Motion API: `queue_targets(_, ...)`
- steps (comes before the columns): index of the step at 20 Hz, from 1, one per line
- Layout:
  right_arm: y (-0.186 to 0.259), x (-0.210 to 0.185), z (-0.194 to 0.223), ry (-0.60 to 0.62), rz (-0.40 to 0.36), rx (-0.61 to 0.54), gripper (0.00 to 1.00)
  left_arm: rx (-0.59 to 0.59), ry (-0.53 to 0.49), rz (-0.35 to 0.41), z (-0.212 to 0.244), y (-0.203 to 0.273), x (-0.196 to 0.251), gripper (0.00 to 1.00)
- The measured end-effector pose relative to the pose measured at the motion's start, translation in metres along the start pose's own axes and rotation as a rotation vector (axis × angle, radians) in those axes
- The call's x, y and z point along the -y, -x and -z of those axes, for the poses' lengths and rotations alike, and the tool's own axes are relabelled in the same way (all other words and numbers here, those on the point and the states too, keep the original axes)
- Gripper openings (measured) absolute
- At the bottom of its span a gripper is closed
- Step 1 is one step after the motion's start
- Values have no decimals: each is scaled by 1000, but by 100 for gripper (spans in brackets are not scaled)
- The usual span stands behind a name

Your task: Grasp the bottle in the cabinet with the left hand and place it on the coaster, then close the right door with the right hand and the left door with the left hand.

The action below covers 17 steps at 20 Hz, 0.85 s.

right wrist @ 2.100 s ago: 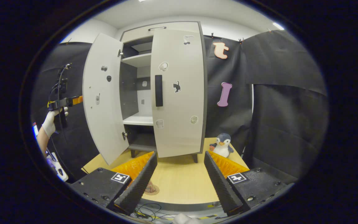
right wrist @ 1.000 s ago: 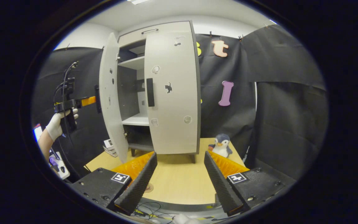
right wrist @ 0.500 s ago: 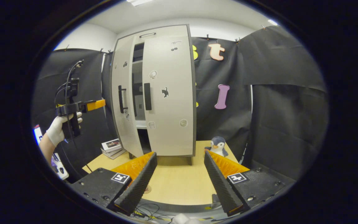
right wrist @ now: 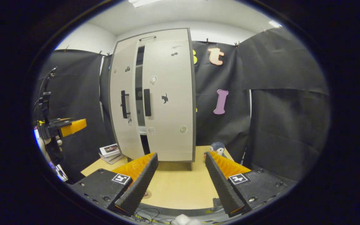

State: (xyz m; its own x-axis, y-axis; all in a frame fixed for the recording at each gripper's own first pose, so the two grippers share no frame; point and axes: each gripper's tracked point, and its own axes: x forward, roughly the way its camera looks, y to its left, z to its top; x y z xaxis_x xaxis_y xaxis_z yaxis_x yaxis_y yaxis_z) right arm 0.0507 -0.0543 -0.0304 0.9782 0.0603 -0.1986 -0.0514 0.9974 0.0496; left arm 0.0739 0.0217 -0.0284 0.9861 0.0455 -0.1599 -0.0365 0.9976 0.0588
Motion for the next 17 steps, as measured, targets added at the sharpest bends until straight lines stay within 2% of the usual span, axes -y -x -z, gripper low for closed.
queue_targets(4, 1, -4, -2, 19, 20, 11, 99, -36, 24, 9, 17, 23, 9, 97)
queue_targets(10, 4, -12, -9, 28, 23, 33, 99, 2, 14, 29, 6, 27, 21, 97)
queue_targets(17, 6, -20, -14, 32, 42, 65, 99, 15, 21, 39, 0, 28, 15, 97)
